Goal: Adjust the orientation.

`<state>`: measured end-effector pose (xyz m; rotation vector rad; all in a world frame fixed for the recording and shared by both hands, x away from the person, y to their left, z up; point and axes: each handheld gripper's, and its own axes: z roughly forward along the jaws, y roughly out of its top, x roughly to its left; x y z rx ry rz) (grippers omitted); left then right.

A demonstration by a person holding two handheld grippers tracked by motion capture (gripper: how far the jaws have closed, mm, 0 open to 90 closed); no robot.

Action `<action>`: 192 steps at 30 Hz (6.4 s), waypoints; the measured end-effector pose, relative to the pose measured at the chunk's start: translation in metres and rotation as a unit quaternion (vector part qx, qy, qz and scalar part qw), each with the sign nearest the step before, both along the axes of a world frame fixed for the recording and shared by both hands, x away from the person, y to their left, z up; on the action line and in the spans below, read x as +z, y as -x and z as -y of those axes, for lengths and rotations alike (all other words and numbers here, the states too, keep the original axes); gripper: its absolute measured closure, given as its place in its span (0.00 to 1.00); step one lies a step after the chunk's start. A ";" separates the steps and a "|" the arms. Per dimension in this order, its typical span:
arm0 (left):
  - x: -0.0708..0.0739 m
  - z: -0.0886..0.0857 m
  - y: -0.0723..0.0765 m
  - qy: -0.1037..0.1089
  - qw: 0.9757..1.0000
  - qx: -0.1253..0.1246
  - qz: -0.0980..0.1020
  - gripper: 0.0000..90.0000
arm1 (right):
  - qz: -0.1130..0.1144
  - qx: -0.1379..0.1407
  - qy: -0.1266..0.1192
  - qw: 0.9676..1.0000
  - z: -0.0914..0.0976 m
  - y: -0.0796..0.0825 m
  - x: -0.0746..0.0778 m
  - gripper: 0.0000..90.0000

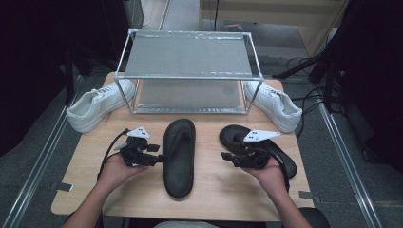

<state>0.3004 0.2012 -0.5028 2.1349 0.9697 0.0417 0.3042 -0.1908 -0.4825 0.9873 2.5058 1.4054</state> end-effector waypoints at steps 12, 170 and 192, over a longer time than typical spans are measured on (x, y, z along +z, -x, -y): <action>0.002 0.011 -0.013 0.002 1.000 -0.008 0.001 0.44 | -0.001 -0.057 -0.007 0.998 0.040 0.009 0.002 0.50; -0.014 0.007 -0.004 -0.011 0.999 0.046 0.015 0.95 | -0.055 -0.036 0.074 0.995 -0.033 -0.054 -0.013 0.92; -0.012 0.022 0.003 -0.013 1.000 0.013 0.010 1.00 | -0.060 -0.026 0.063 0.996 -0.038 -0.053 -0.015 0.92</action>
